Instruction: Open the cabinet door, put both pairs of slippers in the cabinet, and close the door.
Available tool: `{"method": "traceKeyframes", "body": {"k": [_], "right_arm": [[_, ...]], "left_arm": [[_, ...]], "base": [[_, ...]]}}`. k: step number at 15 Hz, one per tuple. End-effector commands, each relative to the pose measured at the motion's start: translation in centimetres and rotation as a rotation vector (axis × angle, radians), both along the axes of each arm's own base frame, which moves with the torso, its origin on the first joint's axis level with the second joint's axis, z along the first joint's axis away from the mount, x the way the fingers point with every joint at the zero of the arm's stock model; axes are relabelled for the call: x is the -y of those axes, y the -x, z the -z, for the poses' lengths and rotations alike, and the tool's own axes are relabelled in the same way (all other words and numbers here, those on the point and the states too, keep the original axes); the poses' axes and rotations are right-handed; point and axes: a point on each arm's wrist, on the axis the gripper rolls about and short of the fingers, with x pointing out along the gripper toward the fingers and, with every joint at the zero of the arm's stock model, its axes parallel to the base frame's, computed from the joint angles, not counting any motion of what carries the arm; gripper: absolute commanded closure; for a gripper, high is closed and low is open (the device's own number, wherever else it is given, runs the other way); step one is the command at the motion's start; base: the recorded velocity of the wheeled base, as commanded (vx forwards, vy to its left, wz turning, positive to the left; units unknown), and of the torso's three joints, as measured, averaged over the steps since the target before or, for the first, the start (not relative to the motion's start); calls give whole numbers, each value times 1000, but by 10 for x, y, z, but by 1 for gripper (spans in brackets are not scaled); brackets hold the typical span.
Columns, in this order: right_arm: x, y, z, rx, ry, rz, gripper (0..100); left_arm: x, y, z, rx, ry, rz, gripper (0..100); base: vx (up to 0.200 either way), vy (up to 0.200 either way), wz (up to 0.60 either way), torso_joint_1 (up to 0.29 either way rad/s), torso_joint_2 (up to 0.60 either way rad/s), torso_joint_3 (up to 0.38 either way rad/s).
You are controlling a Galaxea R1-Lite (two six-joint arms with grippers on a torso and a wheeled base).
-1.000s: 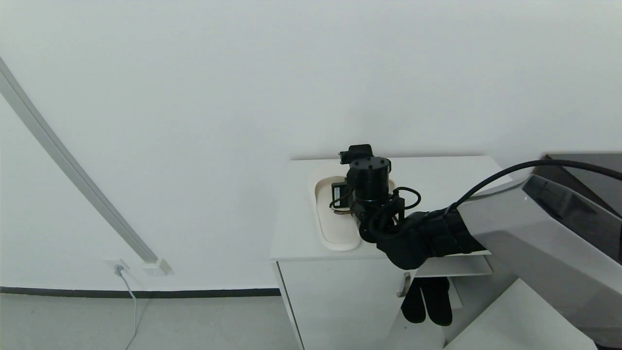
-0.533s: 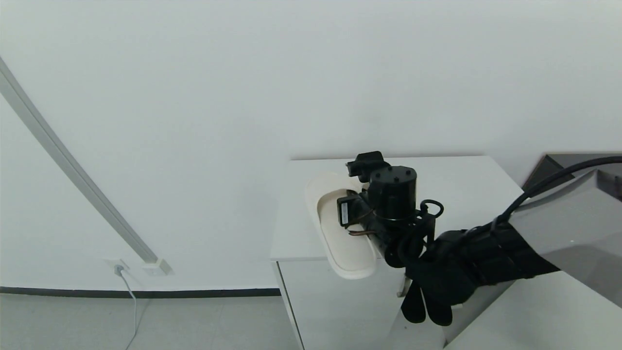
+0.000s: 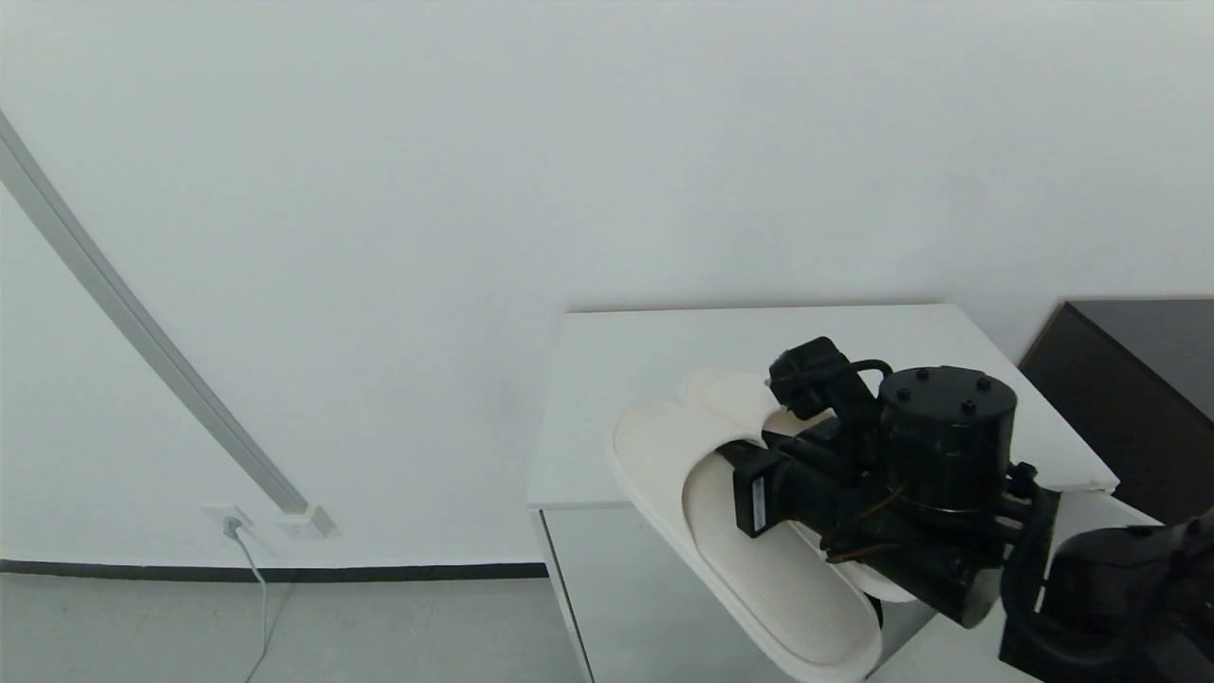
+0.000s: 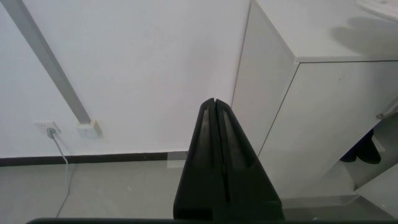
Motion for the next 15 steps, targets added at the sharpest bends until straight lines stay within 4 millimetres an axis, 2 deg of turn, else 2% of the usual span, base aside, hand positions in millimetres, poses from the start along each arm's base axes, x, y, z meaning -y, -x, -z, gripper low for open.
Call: {"method": "traceKeyframes", "body": {"k": [1, 10, 15], "right_arm": [[10, 20, -12, 18, -24, -48, 100], [8, 25, -7, 5, -10, -61, 100], [7, 24, -2, -6, 3, -61, 100]], "left_arm": [[0, 0, 0, 0, 0, -1, 100], [0, 0, 0, 1, 2, -1, 100], [0, 0, 0, 0, 2, 0, 100]], "base": [[0, 0, 0, 0, 0, 0], [0, 0, 0, 0, 0, 0], [-200, 0, 0, 12, 4, 2]]}}
